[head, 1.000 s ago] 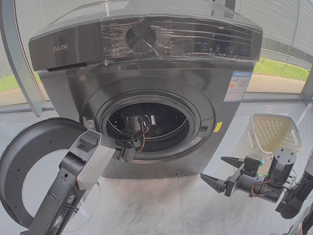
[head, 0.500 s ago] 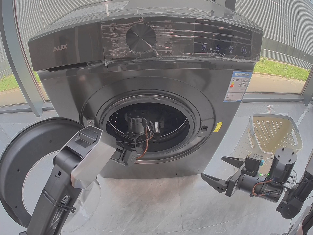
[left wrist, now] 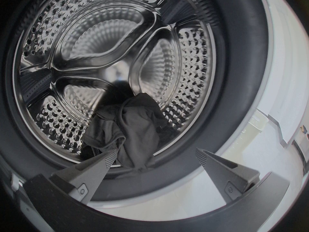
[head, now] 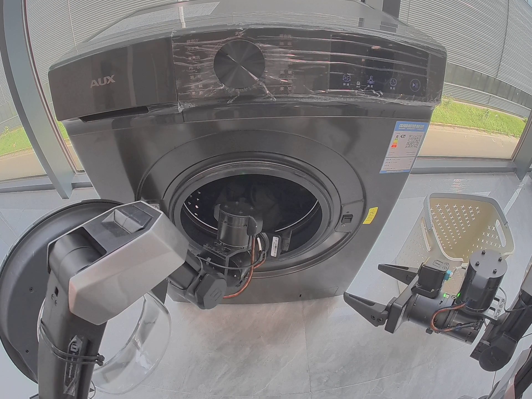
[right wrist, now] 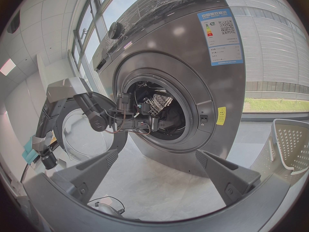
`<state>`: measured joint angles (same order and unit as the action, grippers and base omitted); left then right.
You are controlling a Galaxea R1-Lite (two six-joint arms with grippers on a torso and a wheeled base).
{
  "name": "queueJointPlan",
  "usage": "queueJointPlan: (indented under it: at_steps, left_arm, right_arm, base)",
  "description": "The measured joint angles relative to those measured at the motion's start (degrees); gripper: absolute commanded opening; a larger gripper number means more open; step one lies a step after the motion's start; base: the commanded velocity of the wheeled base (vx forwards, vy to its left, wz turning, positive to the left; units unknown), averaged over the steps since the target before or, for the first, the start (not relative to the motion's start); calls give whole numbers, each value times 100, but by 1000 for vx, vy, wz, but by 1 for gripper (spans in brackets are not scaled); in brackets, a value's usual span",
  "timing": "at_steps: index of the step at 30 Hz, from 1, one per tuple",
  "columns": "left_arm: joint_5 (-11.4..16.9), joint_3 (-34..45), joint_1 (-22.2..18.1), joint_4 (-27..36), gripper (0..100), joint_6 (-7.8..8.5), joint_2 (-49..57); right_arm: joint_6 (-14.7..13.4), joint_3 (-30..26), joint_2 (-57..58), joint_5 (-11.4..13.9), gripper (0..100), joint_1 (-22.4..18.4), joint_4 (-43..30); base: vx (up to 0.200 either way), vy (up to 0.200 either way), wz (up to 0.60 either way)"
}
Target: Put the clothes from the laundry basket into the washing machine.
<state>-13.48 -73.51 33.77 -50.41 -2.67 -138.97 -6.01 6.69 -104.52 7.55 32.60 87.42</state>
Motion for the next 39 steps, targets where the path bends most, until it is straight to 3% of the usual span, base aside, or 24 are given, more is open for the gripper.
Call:
queueJointPlan:
  at_steps: [11,22,29,33,39]
  left_arm:
    - [180,1736,539,-490,100,24,986]
    - [134,3594,1024,-1307,100,-56,2492]
    - [87,4658,1047,-1441,100,-274,3864]
    - [87,5364,1054,-1459,100,-419,4662]
    - [-252,6006,997,-1518,100,-538,5370]
  right_arm:
    - [-4,-50,9,0,100,-10,0]
    - [-4,-107,41,-9,100,-22,0]
    - [13,-107,212,-117,100,-145,-5]
    - [21,-162,444,-363,100,-243,-35]
    - [33,-450,1023,-572,100,-344,-93]
  base:
    - [0,0,0]
    - [0,0,0]
    - [0,0,0]
    - [0,0,0]
    - [-67,0,0]
